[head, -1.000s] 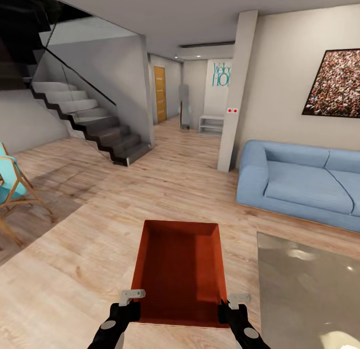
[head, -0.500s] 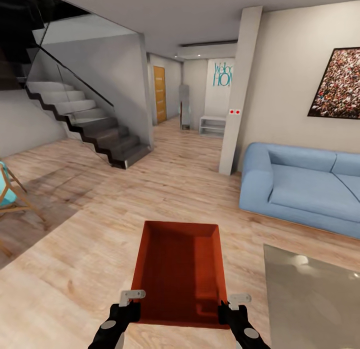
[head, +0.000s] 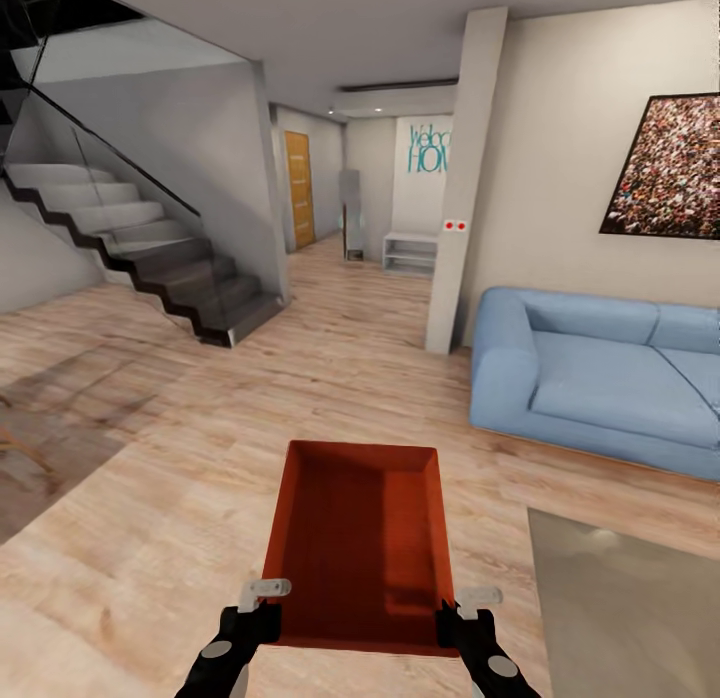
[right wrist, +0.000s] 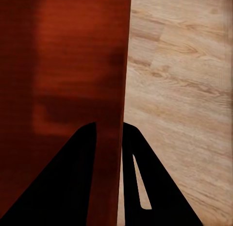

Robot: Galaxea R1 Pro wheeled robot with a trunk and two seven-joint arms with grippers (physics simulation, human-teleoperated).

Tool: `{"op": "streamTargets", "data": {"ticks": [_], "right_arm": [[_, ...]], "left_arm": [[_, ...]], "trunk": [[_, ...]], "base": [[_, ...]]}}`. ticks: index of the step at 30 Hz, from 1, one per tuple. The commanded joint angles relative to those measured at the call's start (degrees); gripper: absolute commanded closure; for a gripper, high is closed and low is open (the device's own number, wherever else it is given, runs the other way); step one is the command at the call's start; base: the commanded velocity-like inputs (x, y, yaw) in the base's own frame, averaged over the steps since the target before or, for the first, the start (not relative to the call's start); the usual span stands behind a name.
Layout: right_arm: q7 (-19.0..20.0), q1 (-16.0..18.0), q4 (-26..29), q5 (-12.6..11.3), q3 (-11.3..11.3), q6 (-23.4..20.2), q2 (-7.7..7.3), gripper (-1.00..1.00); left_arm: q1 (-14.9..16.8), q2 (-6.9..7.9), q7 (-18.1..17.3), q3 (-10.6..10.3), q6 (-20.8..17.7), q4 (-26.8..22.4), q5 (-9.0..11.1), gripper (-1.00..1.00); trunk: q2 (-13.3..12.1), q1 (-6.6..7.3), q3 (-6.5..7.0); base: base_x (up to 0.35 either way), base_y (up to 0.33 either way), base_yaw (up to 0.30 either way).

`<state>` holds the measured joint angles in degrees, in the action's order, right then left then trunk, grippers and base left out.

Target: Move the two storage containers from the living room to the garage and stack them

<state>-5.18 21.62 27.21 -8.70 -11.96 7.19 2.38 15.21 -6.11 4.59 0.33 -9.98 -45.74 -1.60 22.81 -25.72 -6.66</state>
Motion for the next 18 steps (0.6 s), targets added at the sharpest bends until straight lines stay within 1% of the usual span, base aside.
{"op": "streamTargets", "data": {"ticks": [1,7,9,13,18], "right_arm": [[-0.97,0.08,0.81,-0.35,0.18,0.55,-0.01,1.00],[-0.97,0.08,0.78,-0.35,0.18,0.55,-0.01,1.00],[-0.97,0.08,0.75,-0.35,0.18,0.55,-0.01,1.00],[-0.97,0.08,0.74,-0.35,0.18,0.55,-0.01,1.00],[-0.97,0.08,0.57,-0.35,0.18,0.55,-0.01,1.00]], "left_arm": [[0.00,-3.02,-0.64,-1.65,-2.06,0.00,0.47,1.00],[0.00,-3.01,-0.64,-1.65,-2.06,0.00,0.46,1.00],[0.00,-3.02,-0.58,-1.65,-2.06,0.01,0.46,1.00],[0.00,-3.03,-0.55,-1.65,-2.06,0.03,0.46,1.00],[0.00,-3.03,-0.52,-1.65,-2.06,-0.01,0.46,1.00]], "trunk": [[0.11,-0.06,-0.12],[0.11,-0.06,-0.12],[0.11,-0.06,-0.12],[0.11,-0.06,-0.12],[0.11,-0.06,-0.12]], "base": [[0.328,0.105,-0.039],[0.328,0.108,-0.007],[0.328,0.110,0.149],[0.328,0.110,0.231],[0.328,0.110,0.044]]}}
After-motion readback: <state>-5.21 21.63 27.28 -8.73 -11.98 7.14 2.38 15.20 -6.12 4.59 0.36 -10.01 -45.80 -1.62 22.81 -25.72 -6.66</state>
